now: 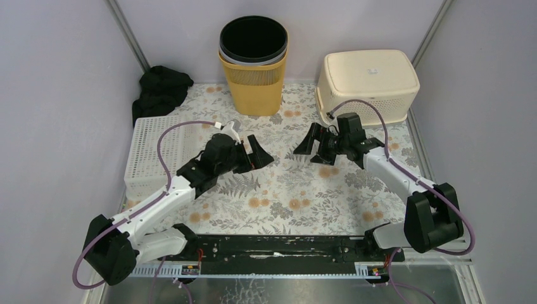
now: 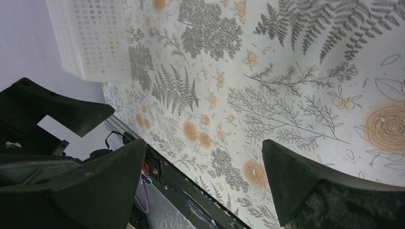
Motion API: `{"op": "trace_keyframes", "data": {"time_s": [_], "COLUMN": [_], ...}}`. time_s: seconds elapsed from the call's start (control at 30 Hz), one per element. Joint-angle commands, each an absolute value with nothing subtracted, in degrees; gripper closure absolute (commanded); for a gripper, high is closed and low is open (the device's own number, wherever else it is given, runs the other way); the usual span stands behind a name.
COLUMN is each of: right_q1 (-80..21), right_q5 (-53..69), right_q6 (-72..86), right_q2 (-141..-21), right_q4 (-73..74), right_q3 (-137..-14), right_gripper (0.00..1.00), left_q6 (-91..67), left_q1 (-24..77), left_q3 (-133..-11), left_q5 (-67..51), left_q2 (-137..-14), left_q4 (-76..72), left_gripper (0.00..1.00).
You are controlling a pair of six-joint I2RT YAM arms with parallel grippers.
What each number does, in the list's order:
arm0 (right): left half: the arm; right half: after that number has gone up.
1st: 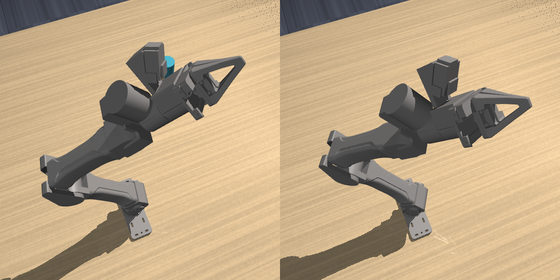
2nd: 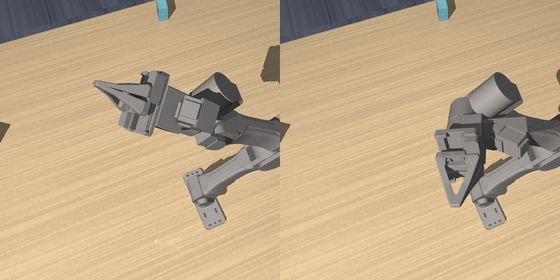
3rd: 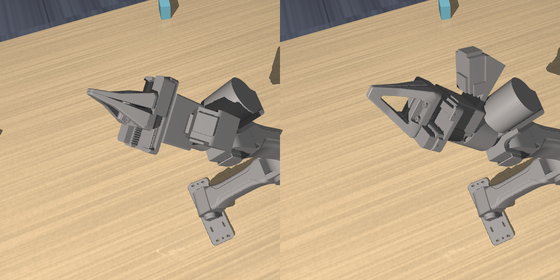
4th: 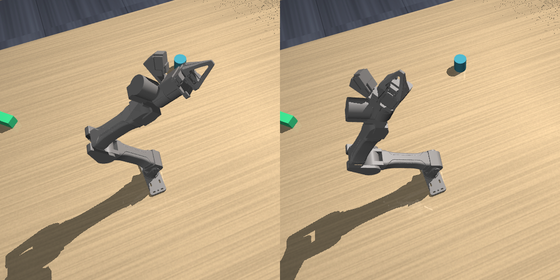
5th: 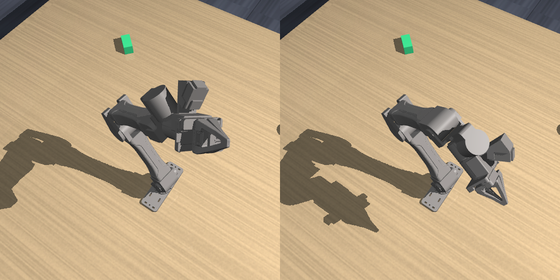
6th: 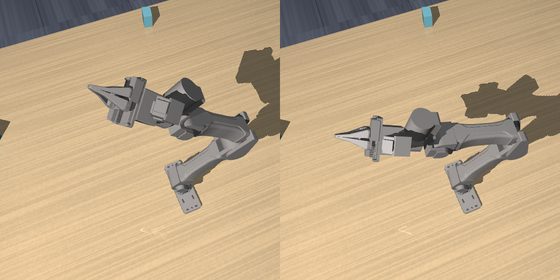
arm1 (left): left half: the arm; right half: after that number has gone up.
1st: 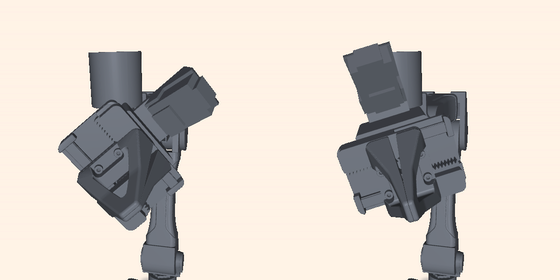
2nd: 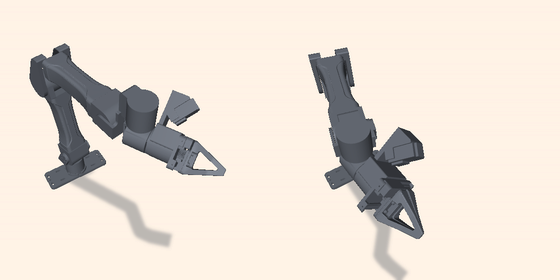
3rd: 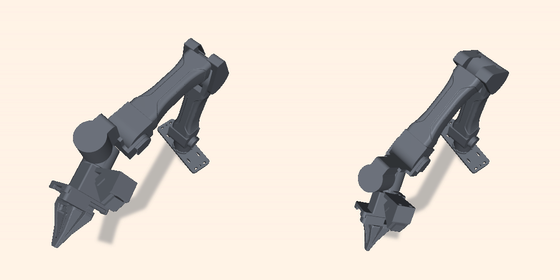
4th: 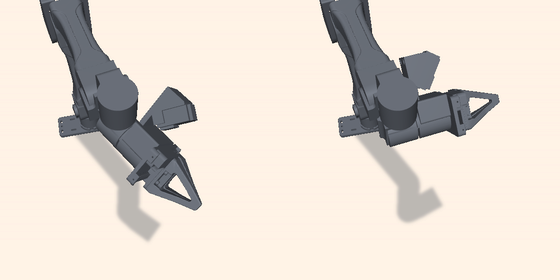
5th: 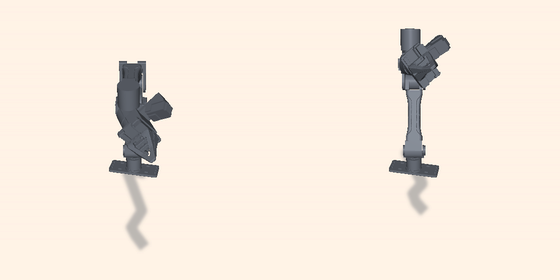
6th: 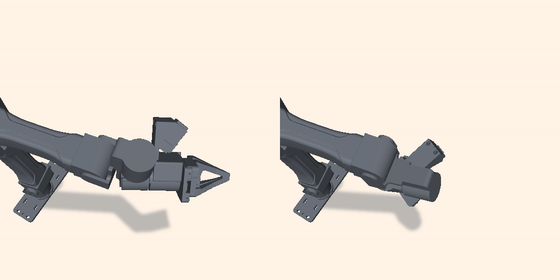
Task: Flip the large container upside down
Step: Move the container to the center of the board.
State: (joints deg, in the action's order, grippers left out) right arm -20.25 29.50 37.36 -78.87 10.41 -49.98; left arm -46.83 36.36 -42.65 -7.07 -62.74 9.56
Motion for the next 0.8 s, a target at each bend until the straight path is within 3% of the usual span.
{"op": "trace_keyframes", "data": {"time_s": [0.0,0.33,0.6,0.77], "right_q1": [-20.7,-20.6,-20.1,-19.8], "right_q5": [29.3,21.0,12.9,10.6], "right_q6": [36.4,30.8,29.2,29.7], "right_q2": [-79.0,-85.1,-99.8,-108.5], "right_q4": [12.5,21.7,24.8,19.4], "right_q3": [-56.3,-80.0,-107.8,-118.5], "right_gripper": [0.01,0.01,0.0,0.0], "left_q6": [-45.8,-40.5,-42.7,-44.6], "left_q1": [36.7,34.4,23.6,20.0], "left_q3": [-45.4,-59.6,-72.7,-72.1], "left_q5": [-6.4,-2.0,-4.7,-6.1], "left_q2": [-62.3,-68.7,-77.8,-77.8], "left_q4": [5.5,7.3,5.9,5.9], "left_gripper": [0.0,0.0,0.0,0.0]}}
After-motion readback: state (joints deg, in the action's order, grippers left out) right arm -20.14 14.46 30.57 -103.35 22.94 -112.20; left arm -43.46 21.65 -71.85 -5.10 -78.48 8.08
